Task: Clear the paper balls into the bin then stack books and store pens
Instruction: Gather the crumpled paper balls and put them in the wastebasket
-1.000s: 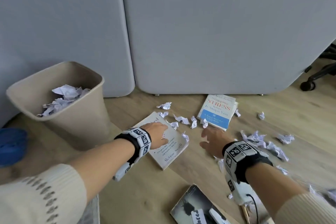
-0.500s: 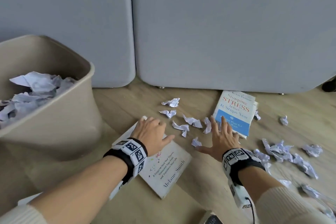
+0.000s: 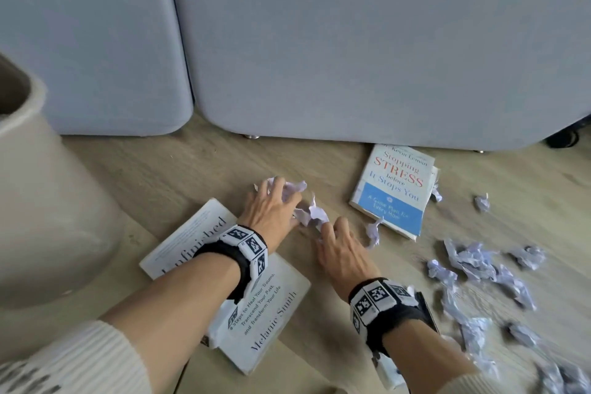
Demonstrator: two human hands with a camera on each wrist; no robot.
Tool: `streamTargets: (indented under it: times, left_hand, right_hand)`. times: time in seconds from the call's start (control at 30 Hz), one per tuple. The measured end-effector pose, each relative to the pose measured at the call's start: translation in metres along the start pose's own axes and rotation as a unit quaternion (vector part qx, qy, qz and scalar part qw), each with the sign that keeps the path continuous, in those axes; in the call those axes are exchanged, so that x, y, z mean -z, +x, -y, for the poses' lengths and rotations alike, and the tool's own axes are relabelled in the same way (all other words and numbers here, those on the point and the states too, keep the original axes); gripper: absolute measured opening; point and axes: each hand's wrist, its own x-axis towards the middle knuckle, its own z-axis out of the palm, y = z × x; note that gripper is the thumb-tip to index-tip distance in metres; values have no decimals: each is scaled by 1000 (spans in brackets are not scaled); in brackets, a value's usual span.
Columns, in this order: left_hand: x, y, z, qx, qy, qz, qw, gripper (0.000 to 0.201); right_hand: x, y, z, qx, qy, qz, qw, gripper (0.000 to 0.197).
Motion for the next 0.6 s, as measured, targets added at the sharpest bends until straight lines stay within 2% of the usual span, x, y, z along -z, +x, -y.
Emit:
streamTargets:
  times: [0.1, 0.13, 0.23, 0.3, 0.4, 0.47, 0.53, 0.6]
  left_hand:
    - [3, 0, 0, -14, -12, -9, 1000, 22]
    - [2, 0, 0, -13, -17, -4, 1000, 17]
    - [0, -4, 1, -14, -46, 25, 999, 14]
    - [4, -7, 1, -9, -80, 38, 996, 16]
    - [11, -11, -3, -5, -103, 35, 994, 22]
    - [11, -13, -5, -9, -87, 41, 995, 29]
    - [7, -15, -8, -7, -55, 50, 997, 28]
    - [6, -17, -10, -4, -34, 54, 998, 24]
  right_hand:
    - [0, 5, -11, -62, 41, 90, 993, 14]
    - [4, 7, -14, -67, 69, 86, 992, 13]
    - [15, 15, -23, -110, 112, 6, 988, 8]
    - [20, 23, -26, -122, 111, -9, 986, 19]
    - [19, 33, -23, -142, 64, 8, 988, 42]
    - [8, 38, -22, -180, 26, 36, 983, 49]
    - [-4, 39, -23, -186, -21, 64, 980, 41]
    - [-10, 36, -26, -201, -7, 58, 978, 31]
